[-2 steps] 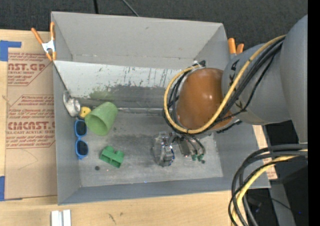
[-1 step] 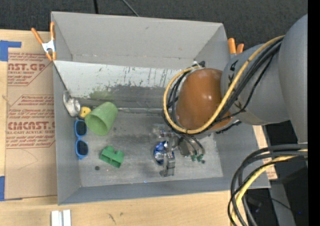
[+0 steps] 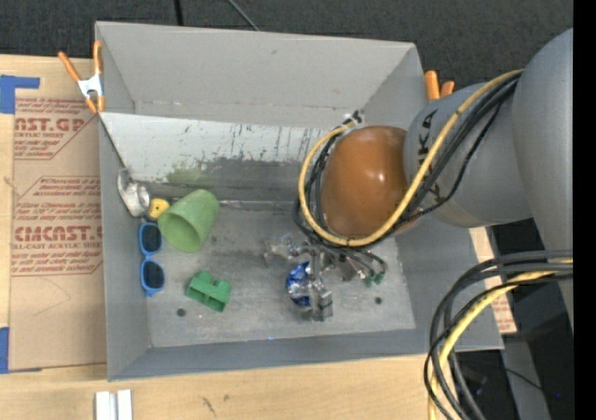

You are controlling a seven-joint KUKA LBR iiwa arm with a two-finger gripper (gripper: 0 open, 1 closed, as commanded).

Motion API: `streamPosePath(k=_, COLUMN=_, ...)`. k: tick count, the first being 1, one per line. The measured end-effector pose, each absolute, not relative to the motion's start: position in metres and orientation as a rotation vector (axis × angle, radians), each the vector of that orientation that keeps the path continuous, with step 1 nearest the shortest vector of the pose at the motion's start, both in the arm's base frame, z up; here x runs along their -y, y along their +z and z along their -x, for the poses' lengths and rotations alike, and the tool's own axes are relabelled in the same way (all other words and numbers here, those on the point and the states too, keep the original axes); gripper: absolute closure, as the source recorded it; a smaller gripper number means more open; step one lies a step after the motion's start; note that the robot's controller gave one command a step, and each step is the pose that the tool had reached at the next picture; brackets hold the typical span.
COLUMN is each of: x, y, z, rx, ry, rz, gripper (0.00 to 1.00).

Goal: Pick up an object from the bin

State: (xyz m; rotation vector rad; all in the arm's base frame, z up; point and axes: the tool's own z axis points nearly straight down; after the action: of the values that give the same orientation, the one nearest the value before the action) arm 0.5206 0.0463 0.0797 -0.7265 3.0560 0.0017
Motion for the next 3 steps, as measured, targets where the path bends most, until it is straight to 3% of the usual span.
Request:
streamPosePath(k=2, x=-0.0464, y=0.08, z=-0.5207, rx=-3.056, ry=0.003, rz=0.725, gripper=0.0)
streamPosePath(k=3, x=-0.0463, y=0.08, z=-0.5207, rx=-3.056, ry=0.003, rz=0.725, gripper=1.0)
